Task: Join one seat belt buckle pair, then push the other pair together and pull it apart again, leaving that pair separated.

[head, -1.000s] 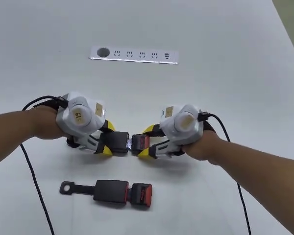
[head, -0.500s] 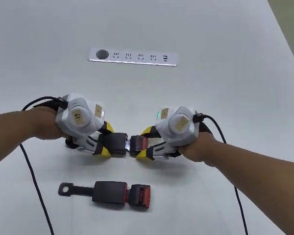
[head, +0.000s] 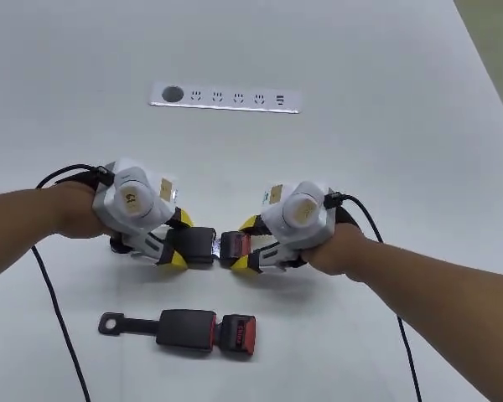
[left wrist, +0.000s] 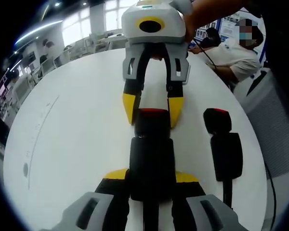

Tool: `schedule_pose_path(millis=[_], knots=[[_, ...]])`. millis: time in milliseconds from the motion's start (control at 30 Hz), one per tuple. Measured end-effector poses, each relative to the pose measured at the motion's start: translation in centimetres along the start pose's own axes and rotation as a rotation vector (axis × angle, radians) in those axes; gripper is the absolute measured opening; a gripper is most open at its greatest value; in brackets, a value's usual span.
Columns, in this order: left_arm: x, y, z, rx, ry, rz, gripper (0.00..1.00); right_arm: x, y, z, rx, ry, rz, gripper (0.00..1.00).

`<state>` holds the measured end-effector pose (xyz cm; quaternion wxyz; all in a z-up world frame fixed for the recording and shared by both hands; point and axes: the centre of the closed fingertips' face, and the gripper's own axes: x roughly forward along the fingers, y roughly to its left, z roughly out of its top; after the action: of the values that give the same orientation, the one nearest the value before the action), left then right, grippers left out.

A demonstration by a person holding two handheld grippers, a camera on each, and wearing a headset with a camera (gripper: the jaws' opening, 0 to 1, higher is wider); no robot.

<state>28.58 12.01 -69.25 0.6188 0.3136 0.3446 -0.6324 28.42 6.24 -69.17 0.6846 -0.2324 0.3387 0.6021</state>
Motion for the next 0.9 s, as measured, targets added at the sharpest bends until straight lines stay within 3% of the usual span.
schedule_pose_path(millis=[533,900], knots=[[-0.1,-0.4,0.4,-0.004,0.001,0.004,0.34,-0.3,0.2,0.0,-0.007,0.0,-0.001,0.32],[-0.1,-0.3,0.4,-0.012,-0.005,0.01,0.34,-1.1,0.2,-0.9,-0.007,0.006,0.001,0.32]])
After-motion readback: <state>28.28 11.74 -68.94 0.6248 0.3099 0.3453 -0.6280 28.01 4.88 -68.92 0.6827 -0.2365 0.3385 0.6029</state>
